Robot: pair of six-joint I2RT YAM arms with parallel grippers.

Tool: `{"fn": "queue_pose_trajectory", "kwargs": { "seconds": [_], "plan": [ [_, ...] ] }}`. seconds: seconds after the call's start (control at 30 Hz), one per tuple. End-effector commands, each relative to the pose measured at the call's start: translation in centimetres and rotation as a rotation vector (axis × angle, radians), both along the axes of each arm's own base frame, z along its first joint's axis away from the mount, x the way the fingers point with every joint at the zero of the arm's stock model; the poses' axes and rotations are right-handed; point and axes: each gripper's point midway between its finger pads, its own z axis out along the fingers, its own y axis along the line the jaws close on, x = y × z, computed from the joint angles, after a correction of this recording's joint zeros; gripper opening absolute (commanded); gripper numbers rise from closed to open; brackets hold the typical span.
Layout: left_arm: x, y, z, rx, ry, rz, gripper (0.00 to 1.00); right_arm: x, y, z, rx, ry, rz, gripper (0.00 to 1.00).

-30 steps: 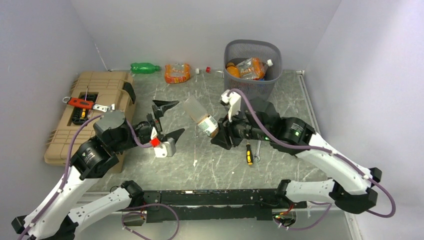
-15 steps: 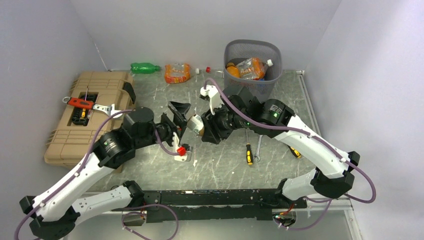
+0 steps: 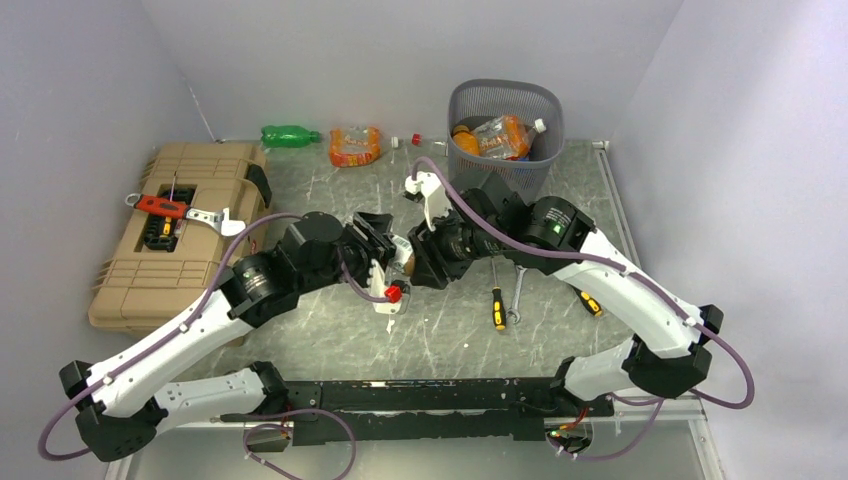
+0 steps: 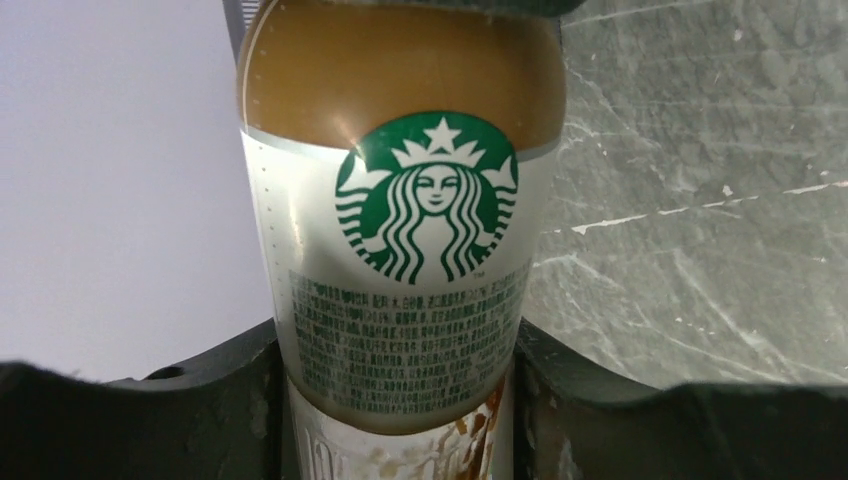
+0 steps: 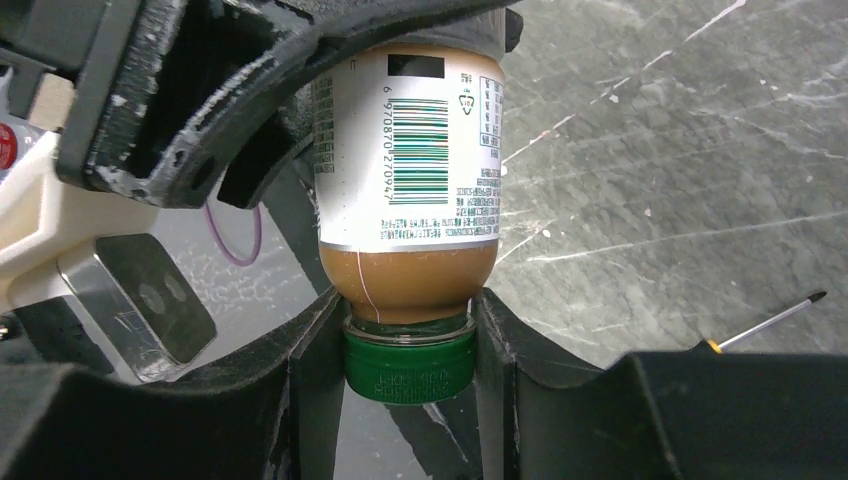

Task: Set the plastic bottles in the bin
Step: Pick up the plastic bottle from the corner of the board.

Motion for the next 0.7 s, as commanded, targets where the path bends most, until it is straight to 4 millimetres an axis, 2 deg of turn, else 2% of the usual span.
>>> {"fn": "queue_pose_trajectory", "kwargs": {
  "seconds": [0.0,0.07,0.13,0.23,0.27,0.3,0.33,0.47,0.5,0.53,0.57,0.6,0.67],
  "plan": [
    [0.2,-1.3,0.2,-0.034,0.006,0.009,0.5,-1.1,-0.1,2.4,0.085,-0.04,0.052,0.03],
    [0.2,-1.5,0.4,-0.04,-0.005,0.006,0.49,-1.1,-0.3,2.7,0.087,-0.045,0.048,0.27],
    [0.1,-1.6,0.4,-0.045,-0.009,0.001,0.45,-1.1,-0.5,3.0,0.093,-0.051,0.04,0.56],
    [0.0,-1.7,0.8,-0.065,-0.02,-0.003,0.38,-1.0,-0.7,3.9,0.11,-0.065,0.021,0.78],
    [-0.1,-1.8,1.0,-0.074,-0.023,-0.005,0.37,-1.0,-0.8,4.3,0.116,-0.071,0.015,0.9],
    [-0.2,-1.8,1.2,-0.086,-0.024,-0.009,0.35,-0.9,-1.1,4.9,0.125,-0.081,0.006,0.97],
    [-0.3,-1.8,1.5,-0.105,-0.023,-0.01,0.34,-0.8,-1.3,5.5,0.135,-0.096,-0.009,0.99],
    [-0.8,-1.8,2.1,-0.176,0.017,-0.004,0.31,-0.3,-3.1,9.6,0.248,-0.22,-0.066,1.0],
    [-0.9,-1.8,2.2,-0.198,0.035,0.0,0.29,0.0,-3.7,10.2,0.277,-0.262,-0.09,1.0],
    [-1.1,-1.8,2.1,-0.23,0.067,0.01,0.29,-0.3,-4.7,11.5,0.342,-0.315,-0.107,1.0],
    [-1.4,-1.8,2.0,-0.252,0.101,0.012,0.28,-0.1,-4.9,12.0,0.387,-0.351,-0.119,1.0],
    [-1.8,-1.8,1.9,-0.281,0.145,0.017,0.27,-0.5,-6.1,13.1,0.461,-0.4,-0.134,1.0],
    [-2.6,-2.0,1.8,-0.358,0.262,0.03,0.25,-0.8,-7.0,14.1,0.57,-0.467,-0.152,1.0]
  ]
}}
